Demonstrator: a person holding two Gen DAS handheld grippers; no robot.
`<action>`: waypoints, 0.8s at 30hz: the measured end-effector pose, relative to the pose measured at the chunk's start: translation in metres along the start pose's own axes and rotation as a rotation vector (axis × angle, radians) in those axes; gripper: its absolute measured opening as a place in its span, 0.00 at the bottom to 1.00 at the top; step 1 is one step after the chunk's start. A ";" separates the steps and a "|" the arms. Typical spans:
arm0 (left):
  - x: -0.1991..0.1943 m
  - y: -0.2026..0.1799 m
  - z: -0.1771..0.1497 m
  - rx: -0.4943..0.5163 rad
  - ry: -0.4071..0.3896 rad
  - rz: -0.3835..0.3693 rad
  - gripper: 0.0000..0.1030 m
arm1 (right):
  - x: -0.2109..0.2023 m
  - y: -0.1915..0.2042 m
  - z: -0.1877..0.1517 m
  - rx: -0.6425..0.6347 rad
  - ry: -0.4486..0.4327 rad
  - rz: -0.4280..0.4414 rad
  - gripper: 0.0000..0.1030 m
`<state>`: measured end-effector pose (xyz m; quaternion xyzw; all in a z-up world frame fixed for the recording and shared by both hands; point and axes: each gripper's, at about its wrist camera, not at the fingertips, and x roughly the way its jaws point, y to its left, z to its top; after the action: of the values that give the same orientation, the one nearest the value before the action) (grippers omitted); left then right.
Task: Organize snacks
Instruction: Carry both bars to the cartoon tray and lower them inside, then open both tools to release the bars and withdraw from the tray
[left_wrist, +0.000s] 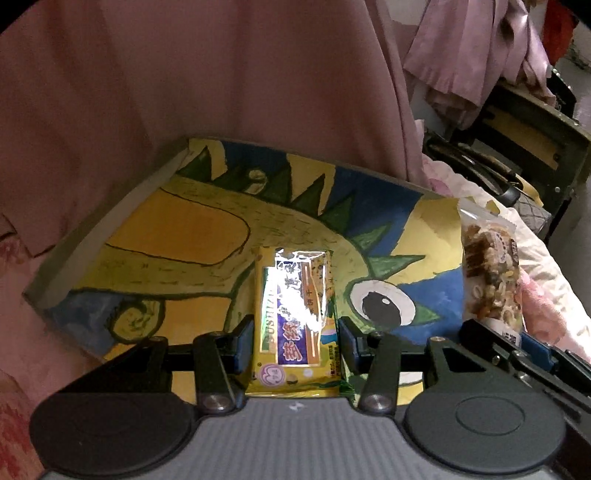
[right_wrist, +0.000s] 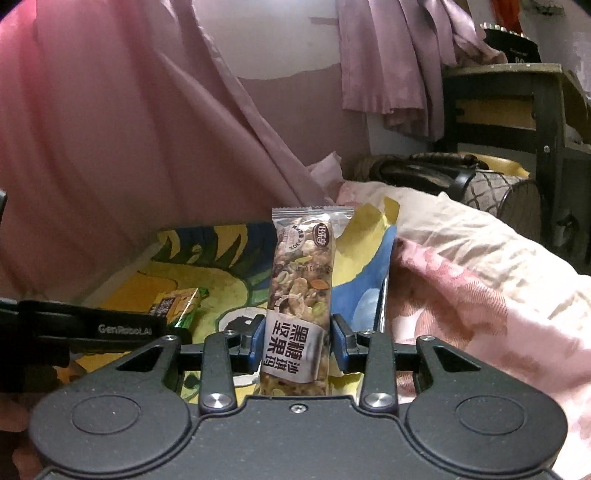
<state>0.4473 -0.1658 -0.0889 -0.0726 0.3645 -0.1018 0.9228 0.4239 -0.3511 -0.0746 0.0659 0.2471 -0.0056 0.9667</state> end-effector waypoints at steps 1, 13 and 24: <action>0.000 0.000 0.000 0.002 0.001 0.000 0.50 | 0.001 -0.001 0.000 0.005 0.004 0.001 0.38; -0.010 0.008 0.001 -0.041 -0.003 -0.009 0.58 | -0.001 -0.001 0.002 0.008 0.001 -0.007 0.40; -0.077 0.009 0.012 -0.029 -0.146 -0.028 0.87 | -0.047 0.010 0.019 -0.018 -0.111 -0.018 0.73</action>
<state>0.4019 -0.1375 -0.0318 -0.0984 0.2965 -0.1036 0.9443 0.3927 -0.3446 -0.0343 0.0545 0.1935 -0.0158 0.9794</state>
